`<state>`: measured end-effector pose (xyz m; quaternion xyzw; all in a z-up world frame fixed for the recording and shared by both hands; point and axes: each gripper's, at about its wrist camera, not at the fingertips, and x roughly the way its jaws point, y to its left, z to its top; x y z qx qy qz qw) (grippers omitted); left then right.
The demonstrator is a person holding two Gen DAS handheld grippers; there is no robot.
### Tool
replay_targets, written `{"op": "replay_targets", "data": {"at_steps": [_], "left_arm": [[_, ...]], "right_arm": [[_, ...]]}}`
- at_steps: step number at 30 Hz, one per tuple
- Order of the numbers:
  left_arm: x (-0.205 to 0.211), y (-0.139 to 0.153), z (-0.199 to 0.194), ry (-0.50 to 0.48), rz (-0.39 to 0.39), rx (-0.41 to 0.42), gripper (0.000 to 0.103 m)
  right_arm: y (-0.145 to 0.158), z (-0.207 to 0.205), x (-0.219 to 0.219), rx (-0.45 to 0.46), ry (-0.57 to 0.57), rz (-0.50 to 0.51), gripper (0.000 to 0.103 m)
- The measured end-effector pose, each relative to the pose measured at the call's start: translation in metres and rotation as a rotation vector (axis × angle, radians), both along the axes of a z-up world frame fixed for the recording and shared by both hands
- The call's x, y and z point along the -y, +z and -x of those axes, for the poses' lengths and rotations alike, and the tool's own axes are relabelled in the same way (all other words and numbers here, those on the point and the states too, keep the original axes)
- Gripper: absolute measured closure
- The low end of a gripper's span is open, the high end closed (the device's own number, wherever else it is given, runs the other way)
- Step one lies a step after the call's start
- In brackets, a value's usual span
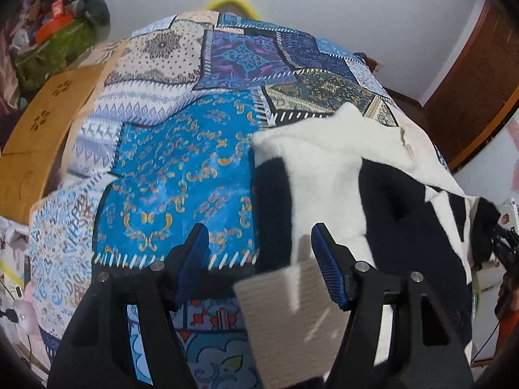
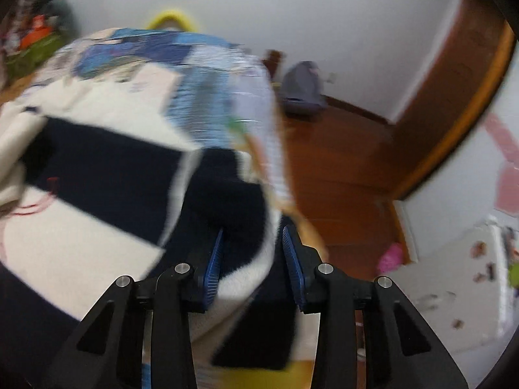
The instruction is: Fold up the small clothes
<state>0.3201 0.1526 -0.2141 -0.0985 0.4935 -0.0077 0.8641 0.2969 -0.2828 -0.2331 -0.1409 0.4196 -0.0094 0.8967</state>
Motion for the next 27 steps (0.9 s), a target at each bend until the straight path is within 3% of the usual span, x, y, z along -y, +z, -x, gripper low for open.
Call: {"op": "replay_targets", "data": {"at_steps": [2,5,8,9,12,14,20,27], "left_arm": [[-0.004,-0.001,0.007,0.0,0.036,-0.013,0.038],[-0.005,-0.008,0.019,-0.017,0.1,-0.05,0.038],[0.001,-0.014,0.026,-0.04,0.137,-0.079,0.039],[0.004,-0.015,0.028,-0.043,0.135,-0.079,0.053],[0.02,-0.009,0.029,-0.088,0.087,-0.066,0.085],[0.031,0.005,0.029,-0.106,0.061,-0.043,0.088],[0.088,0.067,0.018,-0.214,0.04,0.058,0.089],[0.187,0.113,-0.014,-0.375,0.043,0.131,0.089]], "right_arm": [[0.01,0.005,0.018,0.02,-0.054,0.029,0.071],[0.027,0.016,0.031,0.053,-0.078,-0.016,0.064],[0.038,0.024,0.024,0.085,-0.05,-0.042,0.042],[0.041,0.03,0.018,0.103,-0.024,-0.05,0.036],[0.044,0.041,-0.01,0.143,0.061,-0.099,0.03],[0.043,0.042,-0.032,0.162,0.132,-0.136,0.024],[0.029,0.048,-0.082,0.152,0.29,-0.199,0.023],[0.022,0.065,-0.09,0.143,0.335,-0.283,0.023]]}}
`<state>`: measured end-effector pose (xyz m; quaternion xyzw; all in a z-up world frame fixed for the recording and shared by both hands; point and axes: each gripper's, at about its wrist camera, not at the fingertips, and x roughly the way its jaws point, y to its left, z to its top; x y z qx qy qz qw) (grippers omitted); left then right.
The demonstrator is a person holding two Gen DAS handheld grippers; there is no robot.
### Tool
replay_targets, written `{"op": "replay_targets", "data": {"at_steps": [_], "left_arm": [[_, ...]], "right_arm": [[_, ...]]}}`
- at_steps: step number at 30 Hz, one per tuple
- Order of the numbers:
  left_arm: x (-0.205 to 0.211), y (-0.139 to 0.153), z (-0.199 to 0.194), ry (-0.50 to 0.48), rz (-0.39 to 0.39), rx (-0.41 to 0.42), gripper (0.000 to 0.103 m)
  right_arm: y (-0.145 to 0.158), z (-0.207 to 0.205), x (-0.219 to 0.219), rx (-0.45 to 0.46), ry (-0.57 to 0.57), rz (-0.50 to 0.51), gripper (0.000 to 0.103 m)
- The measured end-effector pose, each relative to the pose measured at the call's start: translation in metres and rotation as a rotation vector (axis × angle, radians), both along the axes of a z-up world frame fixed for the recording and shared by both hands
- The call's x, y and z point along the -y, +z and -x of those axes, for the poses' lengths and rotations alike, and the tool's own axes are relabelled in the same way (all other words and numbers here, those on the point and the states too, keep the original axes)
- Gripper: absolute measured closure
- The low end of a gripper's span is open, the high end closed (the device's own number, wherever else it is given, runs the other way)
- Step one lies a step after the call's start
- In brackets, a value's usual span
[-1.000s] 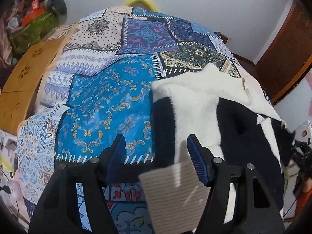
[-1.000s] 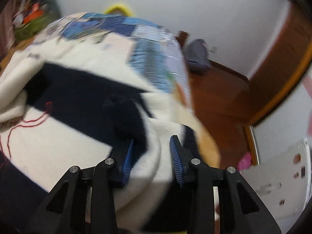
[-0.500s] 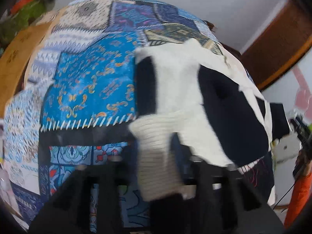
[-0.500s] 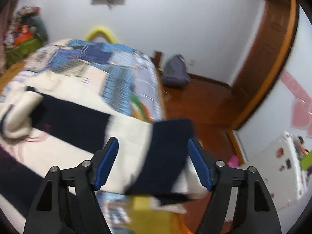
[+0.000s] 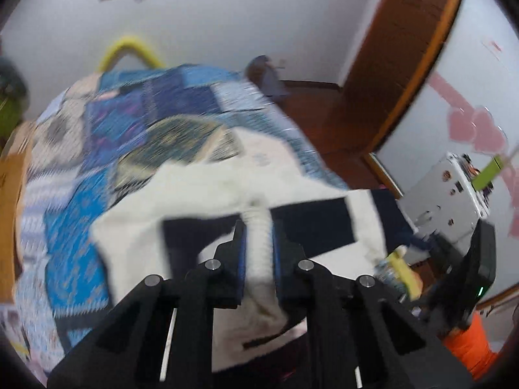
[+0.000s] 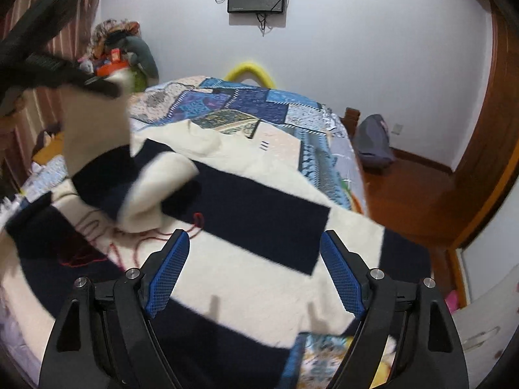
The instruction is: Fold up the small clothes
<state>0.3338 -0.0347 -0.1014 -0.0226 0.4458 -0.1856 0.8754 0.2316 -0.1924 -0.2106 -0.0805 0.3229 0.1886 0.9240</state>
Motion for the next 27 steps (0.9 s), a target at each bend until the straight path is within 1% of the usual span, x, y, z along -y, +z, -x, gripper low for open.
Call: {"op": "replay_targets", "data": {"at_steps": [2,5,7,8,9,12,13,15,16,19,21,22,23,25,26,27], "left_arm": [[0.026,0.007,-0.005,-0.034,0.028,0.007,0.089],[0.051,0.012,-0.011,-0.073,0.1,-0.009,0.088],[0.062,0.013,-0.014,-0.085,0.106,-0.016,0.079],[0.066,0.014,-0.014,-0.08,0.093,-0.014,0.067],[0.067,0.014,-0.014,-0.076,0.082,-0.007,0.059],[0.06,0.015,-0.009,-0.065,0.038,0.021,0.053],[0.05,0.014,-0.007,-0.049,0.023,0.026,0.052],[0.032,0.008,-0.002,-0.011,-0.003,0.03,0.046],[0.016,0.002,0.001,0.018,-0.026,0.028,0.045],[-0.022,-0.015,0.007,0.082,-0.084,0.003,0.044],[-0.051,-0.032,0.011,0.137,-0.148,-0.016,0.044],[-0.065,-0.04,0.014,0.159,-0.179,-0.028,0.044],[-0.08,-0.051,0.016,0.185,-0.205,-0.046,0.044],[-0.103,-0.069,0.02,0.22,-0.221,-0.084,0.044],[-0.115,-0.079,0.02,0.236,-0.217,-0.109,0.044],[-0.126,-0.088,0.021,0.25,-0.204,-0.133,0.044]], "right_arm": [[0.002,0.004,0.003,-0.002,-0.006,-0.019,0.023],[0.005,0.004,0.008,-0.01,-0.006,-0.055,0.023],[0.008,0.006,0.009,-0.011,-0.005,-0.069,0.023],[0.009,0.007,0.01,-0.009,-0.007,-0.069,0.023],[0.01,0.008,0.011,-0.009,-0.006,-0.071,0.023],[0.008,0.008,0.011,-0.03,0.004,-0.093,0.023],[0.007,0.008,0.011,-0.038,0.01,-0.1,0.023],[0.003,0.006,0.005,-0.064,0.037,-0.116,0.023],[0.002,0.004,0.002,-0.073,0.045,-0.123,0.023],[-0.004,-0.004,-0.013,-0.096,0.065,-0.144,0.023],[-0.007,-0.013,-0.023,-0.11,0.073,-0.154,0.023],[-0.009,-0.018,-0.028,-0.121,0.077,-0.159,0.025],[-0.013,-0.025,-0.033,-0.137,0.079,-0.167,0.028],[-0.021,-0.038,-0.041,-0.187,0.084,-0.179,0.045],[-0.027,-0.044,-0.043,-0.216,0.084,-0.185,0.05],[-0.035,-0.052,-0.047,-0.262,0.086,-0.189,0.06]]}}
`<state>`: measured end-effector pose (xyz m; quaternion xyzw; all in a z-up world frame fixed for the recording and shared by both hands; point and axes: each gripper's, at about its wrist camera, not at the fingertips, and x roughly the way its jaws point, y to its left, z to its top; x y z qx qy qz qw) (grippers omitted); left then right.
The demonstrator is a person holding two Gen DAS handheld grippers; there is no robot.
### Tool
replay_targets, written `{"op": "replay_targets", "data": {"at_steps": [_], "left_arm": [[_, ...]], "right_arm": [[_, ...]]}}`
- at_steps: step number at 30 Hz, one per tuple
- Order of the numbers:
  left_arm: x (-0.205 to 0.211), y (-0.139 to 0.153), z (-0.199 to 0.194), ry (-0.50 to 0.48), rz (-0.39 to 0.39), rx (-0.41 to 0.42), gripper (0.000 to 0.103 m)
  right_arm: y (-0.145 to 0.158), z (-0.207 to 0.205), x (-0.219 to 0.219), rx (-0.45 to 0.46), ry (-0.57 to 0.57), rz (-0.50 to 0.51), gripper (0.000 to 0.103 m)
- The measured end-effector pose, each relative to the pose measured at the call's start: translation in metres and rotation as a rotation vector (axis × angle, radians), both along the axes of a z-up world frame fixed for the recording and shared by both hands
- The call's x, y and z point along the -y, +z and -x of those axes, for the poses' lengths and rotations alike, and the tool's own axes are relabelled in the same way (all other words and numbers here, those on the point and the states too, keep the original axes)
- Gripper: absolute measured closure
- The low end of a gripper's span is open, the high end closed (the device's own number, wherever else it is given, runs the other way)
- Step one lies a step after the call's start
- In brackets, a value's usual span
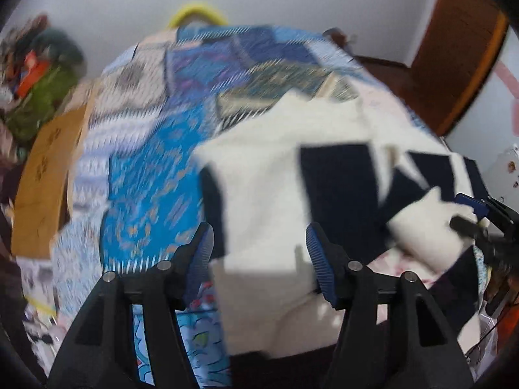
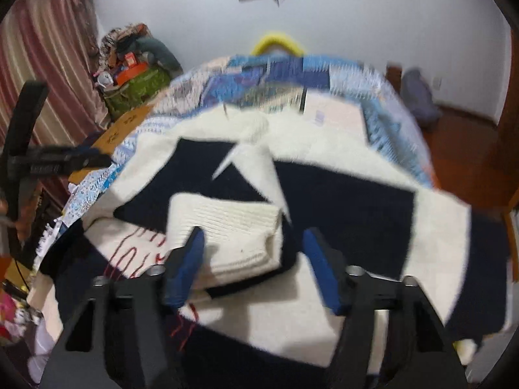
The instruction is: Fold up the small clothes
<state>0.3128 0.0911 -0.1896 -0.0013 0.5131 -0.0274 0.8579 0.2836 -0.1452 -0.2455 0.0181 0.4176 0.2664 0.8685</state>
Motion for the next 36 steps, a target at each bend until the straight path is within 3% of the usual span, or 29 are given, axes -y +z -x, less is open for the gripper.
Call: {"op": "replay_targets", "data": {"at_steps": [1,4,8,10,12,15,20,23,28,32,34,36], "left_arm": [[-0.005,-0.006,-0.001,0.008,0.013,-0.013,0.044],[-0.015,-0.028,-0.002,0.025,0.08,-0.054,0.044],[-0.013,-0.046,-0.02,0.047,0.057,-0.062,0.046],[-0.011,-0.047,-0.027,0.053,0.036,-0.041,0.055],[-0.009,-0.046,-0.032,0.046,0.011,-0.026,0.086],[-0.011,-0.046,-0.037,0.046,-0.047,-0.008,0.096],[-0.034,-0.05,-0.026,0.089,-0.102,0.005,0.099],[-0.058,-0.062,-0.019,0.154,-0.183,-0.025,0.103],[-0.104,-0.071,-0.001,0.216,-0.041,-0.065,0.103],[-0.096,-0.047,0.011,0.167,-0.064,0.002,0.102],[-0.087,-0.035,0.011,0.137,-0.052,0.026,0.098],[-0.074,-0.022,0.01,0.106,-0.009,0.045,0.085]], "right_arm": [[-0.007,-0.006,-0.003,-0.032,0.004,-0.003,0.07],[-0.02,-0.012,-0.012,-0.07,0.023,0.024,0.088],[-0.015,-0.009,-0.012,-0.042,0.037,0.034,0.096],[-0.006,-0.006,-0.008,-0.018,0.039,0.035,0.098],[0.003,-0.009,-0.005,0.013,0.039,0.036,0.099],[0.022,-0.015,0.002,0.072,0.02,0.031,0.099],[0.049,-0.021,0.023,0.178,-0.057,0.054,0.099],[0.049,-0.029,0.04,0.187,-0.11,0.091,0.099],[0.027,-0.04,0.069,0.152,-0.211,0.183,0.099],[0.01,-0.042,0.086,0.113,-0.264,0.238,0.099],[0.006,-0.041,0.096,0.094,-0.285,0.235,0.099],[0.008,-0.039,0.105,0.097,-0.31,0.239,0.099]]}}
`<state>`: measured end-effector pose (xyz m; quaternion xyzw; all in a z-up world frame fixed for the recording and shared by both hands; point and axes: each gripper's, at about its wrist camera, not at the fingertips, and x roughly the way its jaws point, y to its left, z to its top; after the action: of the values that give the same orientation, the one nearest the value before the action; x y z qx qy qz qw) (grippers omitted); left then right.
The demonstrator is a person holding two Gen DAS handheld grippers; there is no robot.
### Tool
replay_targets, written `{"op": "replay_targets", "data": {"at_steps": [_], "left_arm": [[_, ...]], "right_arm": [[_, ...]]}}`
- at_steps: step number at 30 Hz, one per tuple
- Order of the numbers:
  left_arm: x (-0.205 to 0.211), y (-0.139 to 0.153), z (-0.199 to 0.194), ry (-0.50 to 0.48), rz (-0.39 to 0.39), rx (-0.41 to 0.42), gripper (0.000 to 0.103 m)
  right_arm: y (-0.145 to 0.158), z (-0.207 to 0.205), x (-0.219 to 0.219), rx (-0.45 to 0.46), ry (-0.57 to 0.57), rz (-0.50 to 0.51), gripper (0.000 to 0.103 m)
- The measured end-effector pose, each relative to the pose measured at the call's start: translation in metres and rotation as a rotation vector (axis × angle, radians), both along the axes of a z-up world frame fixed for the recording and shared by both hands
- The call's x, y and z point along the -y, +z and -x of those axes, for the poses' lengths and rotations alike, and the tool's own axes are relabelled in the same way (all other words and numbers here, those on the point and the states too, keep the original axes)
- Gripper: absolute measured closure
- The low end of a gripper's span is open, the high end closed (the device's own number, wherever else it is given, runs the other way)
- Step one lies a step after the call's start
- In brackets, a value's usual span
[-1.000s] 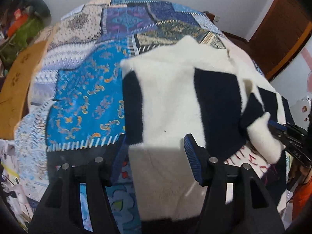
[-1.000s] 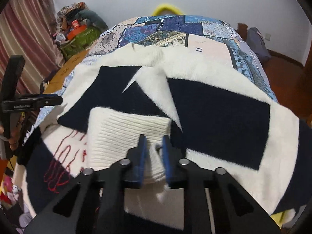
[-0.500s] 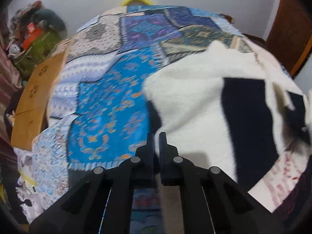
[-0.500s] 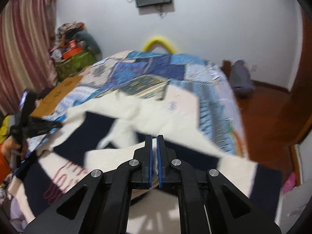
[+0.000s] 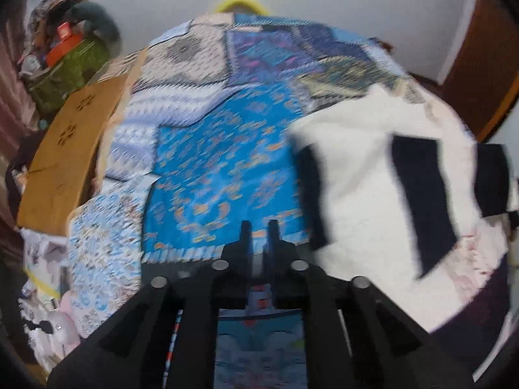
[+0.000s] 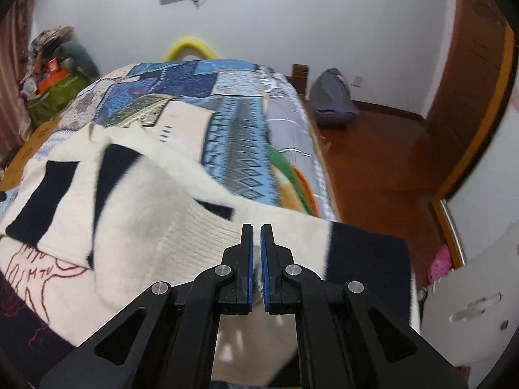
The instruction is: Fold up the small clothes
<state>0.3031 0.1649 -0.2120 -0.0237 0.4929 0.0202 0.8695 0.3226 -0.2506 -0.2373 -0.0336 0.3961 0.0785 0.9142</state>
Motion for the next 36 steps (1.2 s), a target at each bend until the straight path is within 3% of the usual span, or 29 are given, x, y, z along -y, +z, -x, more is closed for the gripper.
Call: {"op": "replay_targets", "data": {"at_steps": [1,3,5,10,12,13,14,15,16,17,19,26,30,33,36], "left_arm": [[0.006,0.003,-0.001,-0.01,0.013,0.006,0.08],[0.02,0.008,-0.005,-0.033,0.043,0.02,0.053],[0.033,0.007,-0.012,-0.042,0.069,0.026,0.044],[0.056,-0.023,-0.029,-0.052,0.058,-0.071,0.041],[0.059,-0.031,-0.029,-0.046,0.051,-0.063,0.041],[0.058,-0.03,-0.029,-0.038,0.061,-0.05,0.042],[0.056,-0.03,-0.028,-0.032,0.076,-0.043,0.054],[0.055,-0.028,-0.027,-0.026,0.08,-0.04,0.07],[0.055,-0.027,-0.026,-0.02,0.066,-0.035,0.078],[0.054,-0.024,-0.026,-0.01,0.04,-0.03,0.088],[0.048,-0.021,-0.024,-0.001,0.041,-0.026,0.095],[0.028,-0.027,-0.016,0.019,-0.013,-0.025,0.096],[0.008,-0.042,-0.007,0.071,-0.013,-0.057,0.097],[-0.004,-0.059,-0.001,0.109,-0.037,-0.101,0.1],[-0.015,-0.06,0.004,0.129,-0.025,-0.095,0.1]], "right_arm": [[0.002,0.001,0.003,0.005,-0.01,0.005,0.098],[0.006,0.005,0.012,0.017,-0.029,0.004,0.098],[0.011,0.007,0.019,0.028,-0.04,-0.001,0.098],[0.022,0.015,0.037,0.046,-0.058,-0.037,0.098],[0.024,0.02,0.042,0.037,-0.047,-0.085,0.097],[0.023,0.023,0.042,0.033,-0.038,-0.097,0.094],[0.022,0.024,0.04,0.027,-0.029,-0.101,0.09],[0.02,0.025,0.037,0.019,-0.019,-0.1,0.079],[0.018,0.026,0.033,0.011,-0.009,-0.099,0.068],[0.015,0.029,0.029,0.006,0.004,-0.098,0.064],[0.012,0.033,0.024,0.004,0.018,-0.096,0.06],[0.001,0.05,0.025,-0.029,0.017,-0.103,0.058],[-0.003,0.068,0.044,-0.044,-0.035,-0.122,0.035],[-0.008,0.081,0.06,-0.056,-0.072,-0.144,0.033],[-0.017,0.089,0.074,-0.09,-0.107,-0.168,0.033]]}}
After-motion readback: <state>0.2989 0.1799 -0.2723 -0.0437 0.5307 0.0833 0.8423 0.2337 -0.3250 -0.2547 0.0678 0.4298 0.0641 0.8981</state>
